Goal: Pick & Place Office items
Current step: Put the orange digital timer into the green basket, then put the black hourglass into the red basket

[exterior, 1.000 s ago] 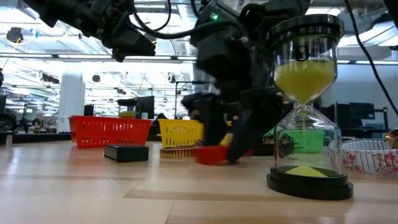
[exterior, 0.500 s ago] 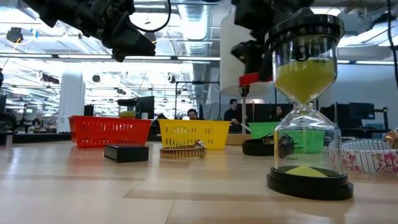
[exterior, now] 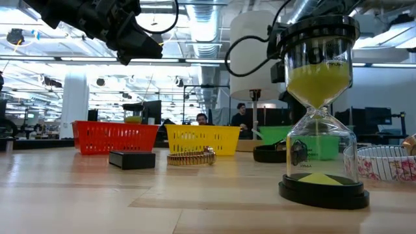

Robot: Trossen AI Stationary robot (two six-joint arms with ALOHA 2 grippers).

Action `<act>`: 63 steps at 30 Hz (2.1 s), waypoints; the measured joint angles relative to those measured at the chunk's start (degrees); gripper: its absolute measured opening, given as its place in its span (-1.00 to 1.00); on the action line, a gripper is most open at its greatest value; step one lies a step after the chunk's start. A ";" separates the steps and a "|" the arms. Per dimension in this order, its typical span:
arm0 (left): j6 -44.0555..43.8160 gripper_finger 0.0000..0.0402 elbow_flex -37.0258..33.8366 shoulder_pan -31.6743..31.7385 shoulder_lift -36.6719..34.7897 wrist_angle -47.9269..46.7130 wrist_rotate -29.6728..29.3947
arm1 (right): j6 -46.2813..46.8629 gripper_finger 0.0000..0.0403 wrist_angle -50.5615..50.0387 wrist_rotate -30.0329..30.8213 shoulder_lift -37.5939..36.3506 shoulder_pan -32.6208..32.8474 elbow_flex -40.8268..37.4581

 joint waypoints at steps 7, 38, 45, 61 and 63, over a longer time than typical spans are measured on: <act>-2.17 -0.46 0.00 0.00 0.00 0.02 -0.02 | -0.64 0.06 3.83 3.42 0.22 0.09 0.02; -4.67 -0.46 0.00 -2.98 0.00 0.23 -0.22 | 3.88 -0.15 3.89 3.04 -9.17 7.88 3.84; -3.94 -0.46 0.00 -3.77 0.00 0.46 -0.09 | 0.50 -0.13 25.82 3.23 -19.11 5.39 -8.76; -5.17 -0.46 0.00 -3.74 0.00 1.86 -2.95 | 1.33 -0.12 35.30 3.15 -18.17 2.50 -10.69; -6.12 -0.46 0.00 -3.75 0.00 2.15 -2.95 | 1.34 -0.12 35.28 3.15 -16.88 2.49 -10.52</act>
